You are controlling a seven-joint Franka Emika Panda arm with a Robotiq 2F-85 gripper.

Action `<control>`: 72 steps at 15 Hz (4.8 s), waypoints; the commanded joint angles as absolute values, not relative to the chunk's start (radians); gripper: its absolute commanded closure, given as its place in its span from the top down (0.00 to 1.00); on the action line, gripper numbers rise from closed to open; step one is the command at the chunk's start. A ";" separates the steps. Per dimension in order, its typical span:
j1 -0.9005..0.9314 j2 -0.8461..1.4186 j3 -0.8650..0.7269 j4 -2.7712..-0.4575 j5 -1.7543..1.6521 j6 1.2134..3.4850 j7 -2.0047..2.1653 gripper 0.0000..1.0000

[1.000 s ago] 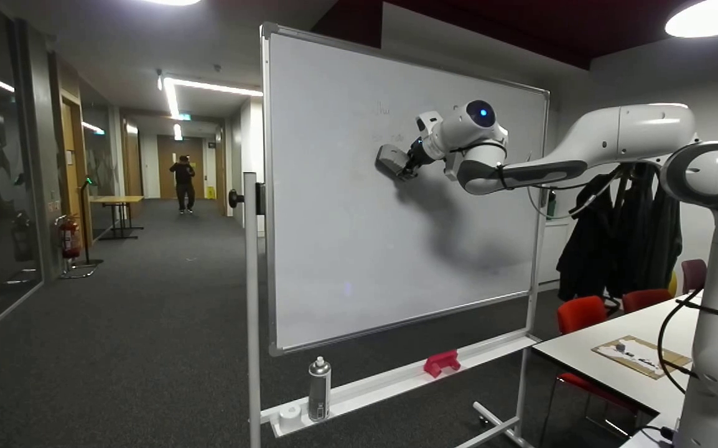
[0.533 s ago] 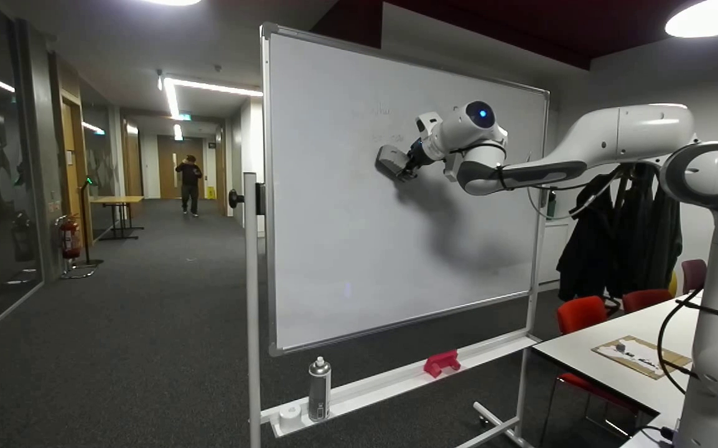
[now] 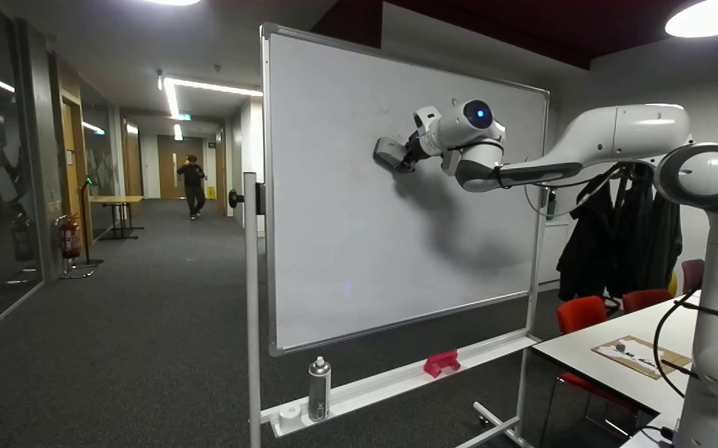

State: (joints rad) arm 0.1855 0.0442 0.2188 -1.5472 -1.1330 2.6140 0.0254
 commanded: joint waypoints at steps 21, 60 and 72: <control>0.250 0.225 0.208 -1.113 -1.288 2.467 0.021 0.35; 0.365 0.318 0.234 -1.011 -1.406 2.479 -0.005 0.35; 0.352 0.366 0.235 -0.846 -1.383 2.477 0.004 0.35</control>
